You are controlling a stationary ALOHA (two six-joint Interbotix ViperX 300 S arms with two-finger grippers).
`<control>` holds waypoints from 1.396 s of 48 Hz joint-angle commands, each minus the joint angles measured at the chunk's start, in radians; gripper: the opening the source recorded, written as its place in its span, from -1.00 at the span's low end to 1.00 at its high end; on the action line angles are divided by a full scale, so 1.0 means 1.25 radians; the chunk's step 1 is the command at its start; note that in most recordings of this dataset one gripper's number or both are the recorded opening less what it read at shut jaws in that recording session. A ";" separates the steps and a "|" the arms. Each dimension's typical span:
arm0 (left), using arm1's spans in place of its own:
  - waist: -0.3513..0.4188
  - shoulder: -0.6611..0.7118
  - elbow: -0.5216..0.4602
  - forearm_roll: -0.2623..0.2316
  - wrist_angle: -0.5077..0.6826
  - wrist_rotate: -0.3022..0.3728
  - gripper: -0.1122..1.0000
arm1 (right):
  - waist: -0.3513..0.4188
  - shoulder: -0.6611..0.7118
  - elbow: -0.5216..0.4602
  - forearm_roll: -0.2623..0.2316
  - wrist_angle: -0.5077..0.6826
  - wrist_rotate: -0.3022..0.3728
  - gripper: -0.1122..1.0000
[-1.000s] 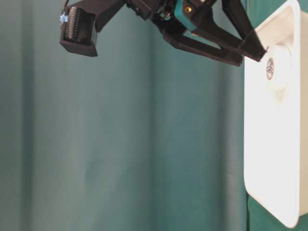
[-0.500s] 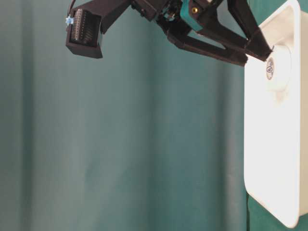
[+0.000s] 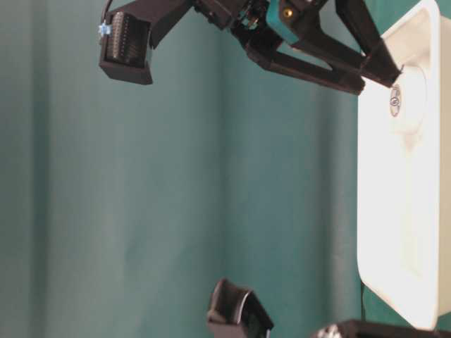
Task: Put the tape alternately from left to right into the white case.
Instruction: 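Move the left gripper to the teal tape roll and grasp its rim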
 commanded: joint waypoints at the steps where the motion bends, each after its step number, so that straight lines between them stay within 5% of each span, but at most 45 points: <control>1: 0.016 0.009 -0.036 0.002 0.009 -0.015 0.62 | 0.002 -0.006 -0.002 -0.002 -0.006 -0.002 0.56; 24: 0.053 0.115 -0.147 0.002 0.118 -0.025 0.63 | 0.002 -0.006 0.040 -0.004 -0.044 -0.005 0.56; 37: 0.064 0.123 -0.156 0.011 0.134 -0.028 0.63 | 0.001 -0.006 0.070 -0.032 -0.129 -0.004 0.56; 67: 0.087 0.184 -0.180 0.011 0.137 -0.032 0.63 | 0.001 -0.006 0.085 -0.033 -0.136 -0.005 0.56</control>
